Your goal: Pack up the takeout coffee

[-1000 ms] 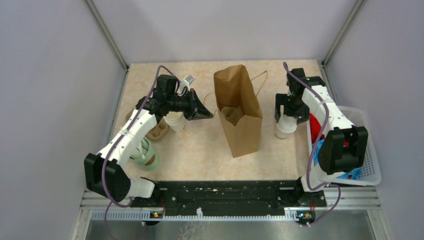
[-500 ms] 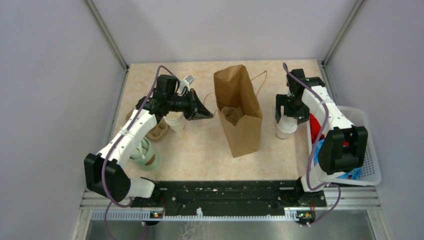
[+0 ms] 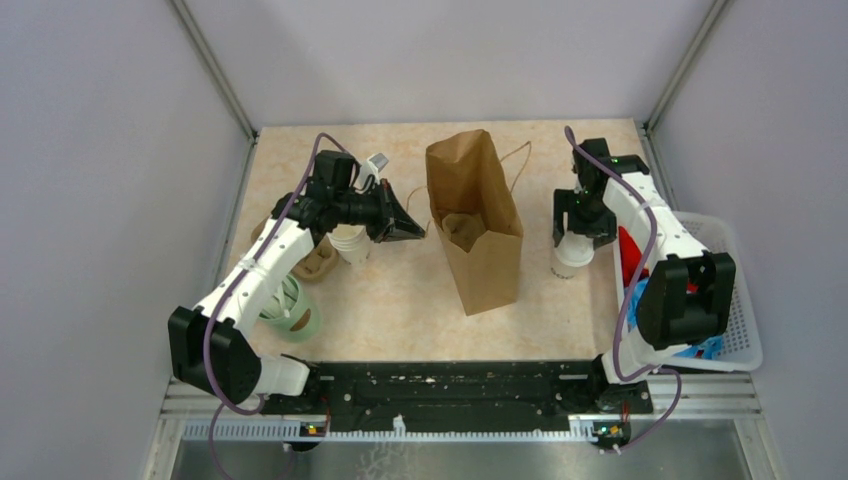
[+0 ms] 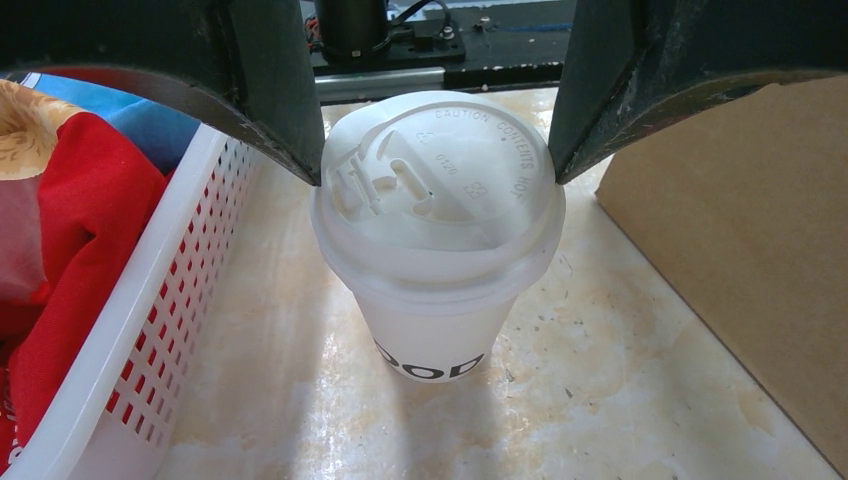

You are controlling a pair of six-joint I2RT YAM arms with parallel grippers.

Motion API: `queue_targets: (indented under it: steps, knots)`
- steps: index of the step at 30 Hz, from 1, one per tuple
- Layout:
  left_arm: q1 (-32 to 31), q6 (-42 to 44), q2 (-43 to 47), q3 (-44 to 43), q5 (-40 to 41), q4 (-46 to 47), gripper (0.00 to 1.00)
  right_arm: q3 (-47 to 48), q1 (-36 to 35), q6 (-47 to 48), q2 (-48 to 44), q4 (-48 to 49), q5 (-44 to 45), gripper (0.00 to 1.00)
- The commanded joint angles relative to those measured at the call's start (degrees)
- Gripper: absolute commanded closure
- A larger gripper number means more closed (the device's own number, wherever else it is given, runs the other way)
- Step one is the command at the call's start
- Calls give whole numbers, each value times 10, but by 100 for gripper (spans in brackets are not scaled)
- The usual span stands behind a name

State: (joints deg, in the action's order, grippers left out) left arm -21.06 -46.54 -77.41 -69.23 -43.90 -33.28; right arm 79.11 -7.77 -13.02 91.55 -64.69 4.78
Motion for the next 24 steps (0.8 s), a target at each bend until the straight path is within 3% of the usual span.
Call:
queue_targets:
  steps: [1,9,17,19,24]
  knots:
    - [0,0,6,-18,5,2,100,-29,-6,8,0,34,37,29]
    - [0,-5,15,-12,18,-1,100,-94,-8,-2,0,57,65,29]
    - [0,2,10,-28,19,-12,98,-48,-10,-4,-17,45,43,30]
    - [0,12,7,-44,25,-26,87,-22,-10,-6,-28,35,34,30]
    - [1,29,12,-70,38,-42,47,12,-10,-8,-46,20,24,30]
